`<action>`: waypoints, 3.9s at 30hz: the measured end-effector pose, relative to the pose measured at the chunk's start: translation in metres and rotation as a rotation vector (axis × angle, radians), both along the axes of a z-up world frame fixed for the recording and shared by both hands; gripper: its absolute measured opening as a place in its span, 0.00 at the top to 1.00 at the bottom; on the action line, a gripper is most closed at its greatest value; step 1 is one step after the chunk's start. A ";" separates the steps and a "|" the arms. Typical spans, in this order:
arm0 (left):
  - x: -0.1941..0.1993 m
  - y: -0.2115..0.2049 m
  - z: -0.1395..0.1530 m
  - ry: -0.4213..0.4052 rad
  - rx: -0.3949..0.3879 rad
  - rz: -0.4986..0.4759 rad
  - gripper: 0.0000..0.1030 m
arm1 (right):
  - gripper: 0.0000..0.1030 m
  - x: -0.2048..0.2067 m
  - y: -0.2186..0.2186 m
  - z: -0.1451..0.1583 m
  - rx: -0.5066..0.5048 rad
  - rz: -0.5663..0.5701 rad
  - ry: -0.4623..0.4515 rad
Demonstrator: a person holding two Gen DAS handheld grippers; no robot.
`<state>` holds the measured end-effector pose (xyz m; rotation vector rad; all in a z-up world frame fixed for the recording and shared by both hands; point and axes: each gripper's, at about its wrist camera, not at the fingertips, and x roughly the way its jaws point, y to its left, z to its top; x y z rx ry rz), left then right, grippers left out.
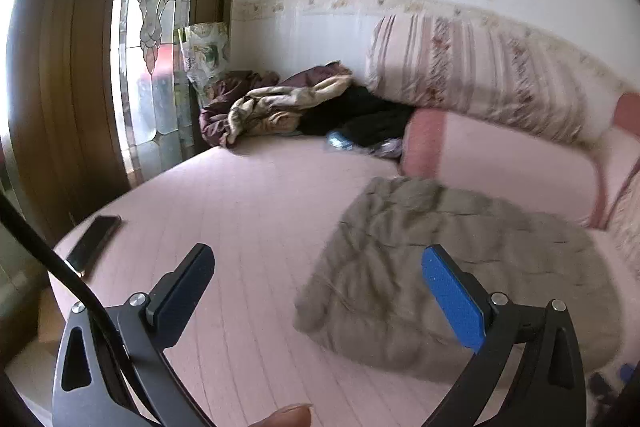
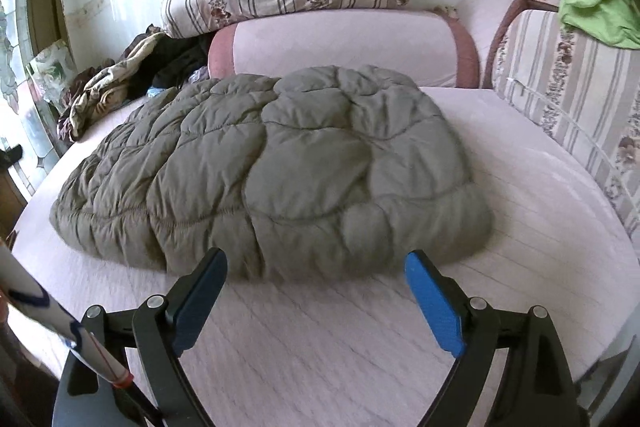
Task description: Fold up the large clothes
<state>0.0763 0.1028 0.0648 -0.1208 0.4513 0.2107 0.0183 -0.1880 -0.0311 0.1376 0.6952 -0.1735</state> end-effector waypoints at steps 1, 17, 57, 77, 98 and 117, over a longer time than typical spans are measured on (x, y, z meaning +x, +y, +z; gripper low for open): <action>-0.009 -0.002 0.002 0.004 -0.004 -0.021 0.00 | 0.09 -0.007 -0.001 0.001 0.001 0.000 0.005; -0.151 -0.078 0.007 0.164 0.081 -0.271 0.00 | 0.09 -0.128 0.008 0.012 0.014 0.023 0.095; -0.208 -0.106 -0.002 0.307 0.078 -0.365 0.00 | 0.06 -0.197 0.035 0.029 -0.126 -0.126 0.106; -0.196 -0.106 -0.017 0.360 0.070 -0.356 0.00 | 0.06 -0.189 0.039 0.020 -0.117 -0.104 0.144; -0.190 -0.101 -0.024 0.397 0.051 -0.344 0.00 | 0.06 -0.185 0.047 0.015 -0.123 -0.093 0.168; -0.188 -0.098 -0.031 0.420 0.037 -0.350 0.00 | 0.06 -0.183 0.050 0.012 -0.125 -0.086 0.179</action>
